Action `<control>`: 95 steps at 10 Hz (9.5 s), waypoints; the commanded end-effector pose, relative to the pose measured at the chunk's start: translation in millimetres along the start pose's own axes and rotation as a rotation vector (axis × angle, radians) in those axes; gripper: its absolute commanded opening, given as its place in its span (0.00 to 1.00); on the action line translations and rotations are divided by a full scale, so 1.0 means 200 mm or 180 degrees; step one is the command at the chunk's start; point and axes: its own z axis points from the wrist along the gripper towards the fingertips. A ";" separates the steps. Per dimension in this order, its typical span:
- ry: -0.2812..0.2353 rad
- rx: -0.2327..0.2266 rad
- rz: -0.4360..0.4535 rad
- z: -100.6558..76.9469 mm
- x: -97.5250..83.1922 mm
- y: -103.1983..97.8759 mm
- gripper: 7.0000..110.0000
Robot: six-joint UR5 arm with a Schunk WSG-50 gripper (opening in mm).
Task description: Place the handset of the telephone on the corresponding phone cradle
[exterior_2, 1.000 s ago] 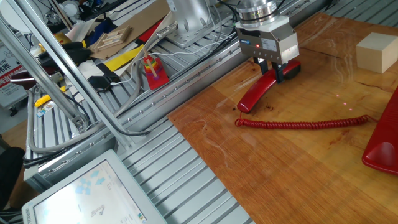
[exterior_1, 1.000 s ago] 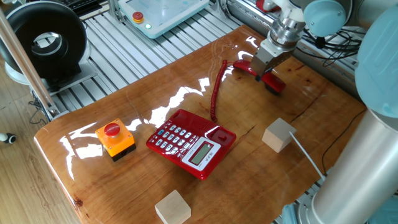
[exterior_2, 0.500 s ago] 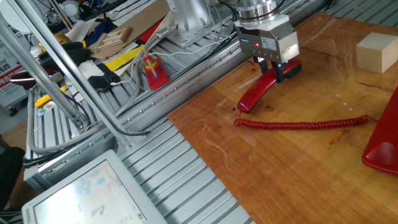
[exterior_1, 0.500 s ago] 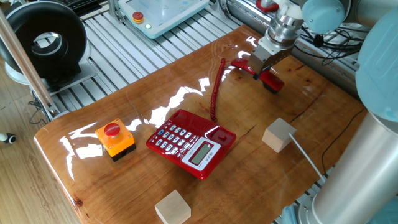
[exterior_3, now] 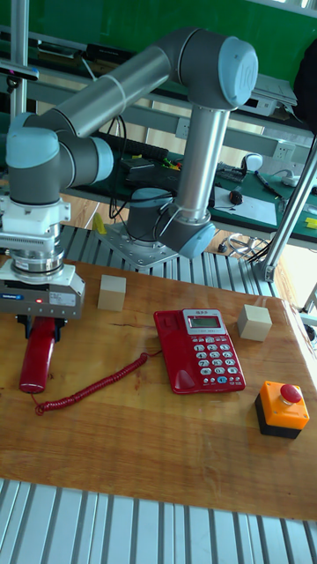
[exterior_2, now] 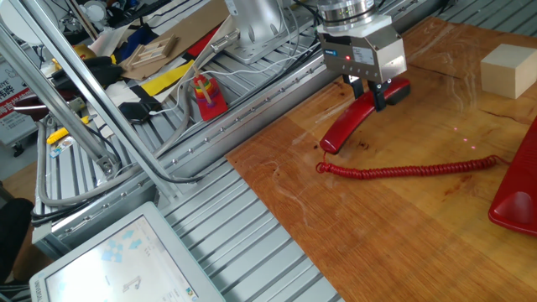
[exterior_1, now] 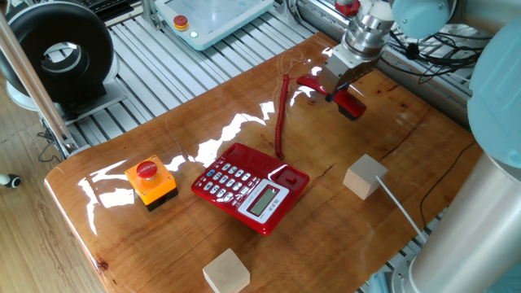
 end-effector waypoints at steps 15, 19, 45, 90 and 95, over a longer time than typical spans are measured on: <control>0.0056 -0.0414 -0.0603 -0.13 0.05 0.81 0.15; 0.0079 -0.0384 -0.0711 -0.03 0.16 0.92 0.15; 0.0313 0.0023 -0.0736 -0.03 0.22 0.73 0.00; 0.0149 0.0034 -0.0298 -0.08 0.35 0.95 0.00; 0.0158 0.0051 -0.0192 -0.12 0.32 1.10 0.15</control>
